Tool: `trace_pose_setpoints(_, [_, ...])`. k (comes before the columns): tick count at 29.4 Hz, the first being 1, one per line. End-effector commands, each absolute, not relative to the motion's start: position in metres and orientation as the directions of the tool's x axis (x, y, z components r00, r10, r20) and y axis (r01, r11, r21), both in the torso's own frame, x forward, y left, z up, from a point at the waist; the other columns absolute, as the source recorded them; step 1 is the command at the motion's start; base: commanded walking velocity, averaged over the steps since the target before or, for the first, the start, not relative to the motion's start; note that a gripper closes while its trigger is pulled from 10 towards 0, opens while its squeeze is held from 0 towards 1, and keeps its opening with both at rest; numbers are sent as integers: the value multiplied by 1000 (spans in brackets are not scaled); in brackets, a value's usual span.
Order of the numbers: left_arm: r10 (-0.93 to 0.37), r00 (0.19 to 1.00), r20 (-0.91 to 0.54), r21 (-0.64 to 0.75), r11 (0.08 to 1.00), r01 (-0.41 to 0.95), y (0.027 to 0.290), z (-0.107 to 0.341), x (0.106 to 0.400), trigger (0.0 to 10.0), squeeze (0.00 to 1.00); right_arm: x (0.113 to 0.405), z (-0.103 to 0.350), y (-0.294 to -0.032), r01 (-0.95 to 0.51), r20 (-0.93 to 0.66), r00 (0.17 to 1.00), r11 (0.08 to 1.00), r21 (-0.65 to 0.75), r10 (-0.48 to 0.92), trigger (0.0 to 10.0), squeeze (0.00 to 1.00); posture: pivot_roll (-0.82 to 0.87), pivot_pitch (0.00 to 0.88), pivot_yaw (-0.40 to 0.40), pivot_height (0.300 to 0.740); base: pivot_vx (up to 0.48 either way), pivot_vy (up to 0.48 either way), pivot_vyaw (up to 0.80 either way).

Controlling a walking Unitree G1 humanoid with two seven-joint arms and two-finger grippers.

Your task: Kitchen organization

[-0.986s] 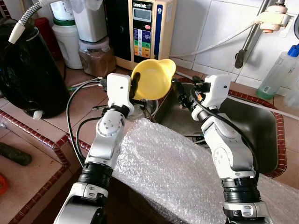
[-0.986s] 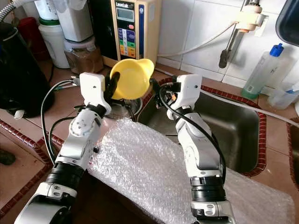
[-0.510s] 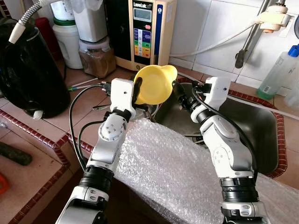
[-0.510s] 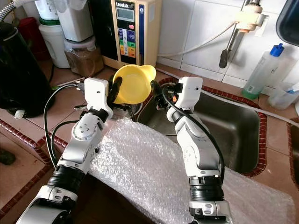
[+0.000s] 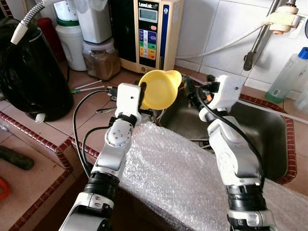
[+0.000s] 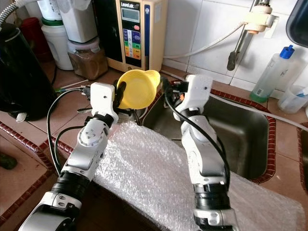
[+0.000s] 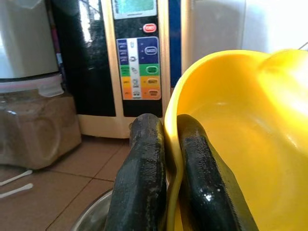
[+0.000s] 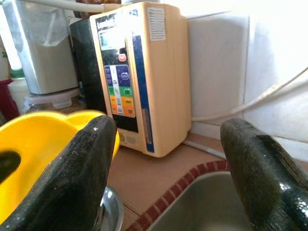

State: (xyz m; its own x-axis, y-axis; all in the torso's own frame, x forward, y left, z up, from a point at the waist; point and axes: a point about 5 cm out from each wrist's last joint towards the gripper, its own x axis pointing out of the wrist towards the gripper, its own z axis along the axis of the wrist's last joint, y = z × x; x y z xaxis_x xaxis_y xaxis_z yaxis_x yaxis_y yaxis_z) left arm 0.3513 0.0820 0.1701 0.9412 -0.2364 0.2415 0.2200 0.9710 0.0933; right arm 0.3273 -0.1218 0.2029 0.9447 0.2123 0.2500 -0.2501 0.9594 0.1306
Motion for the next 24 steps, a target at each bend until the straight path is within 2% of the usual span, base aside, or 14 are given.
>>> trace_pose_setpoints(1, [-248,938,243,107,968,228,79,172,351,0,0,324,197,-122,-284,223,943,945,160,246,10000,0,42,0,4,740,0,0,0])
trace_pose_setpoints(5, [-260,934,245,106,965,241,75,171,350,0,0,321,191,-113,-336,200,933,925,180,300,10000,0,41,0,6,740,0,0,0])
trace_pose_setpoints(17, [-268,931,248,108,963,248,74,171,349,0,0,322,182,-94,-379,162,923,894,238,348,9922,0,51,0,2,740,0,0,0])
trace_pose_setpoints(18, [-268,931,248,108,963,248,74,171,349,0,0,322,181,-94,-379,161,924,894,240,348,4784,0,51,0,2,740,0,0,0])
trace_pose_setpoints(19, [-269,930,249,106,963,250,74,171,349,0,0,322,179,-93,-377,155,925,893,247,348,2157,0,51,0,2,740,0,0,0])
trace_pose_setpoints(20, [-277,926,258,101,961,259,72,172,348,0,0,322,177,-93,-368,149,929,893,258,340,0,0,51,0,2,740,0,0,0])
trace_pose_setpoints(24, [-316,907,279,83,949,305,65,174,344,0,0,328,170,-92,-330,117,944,883,334,309,0,0,52,0,3,740,0,0,0])
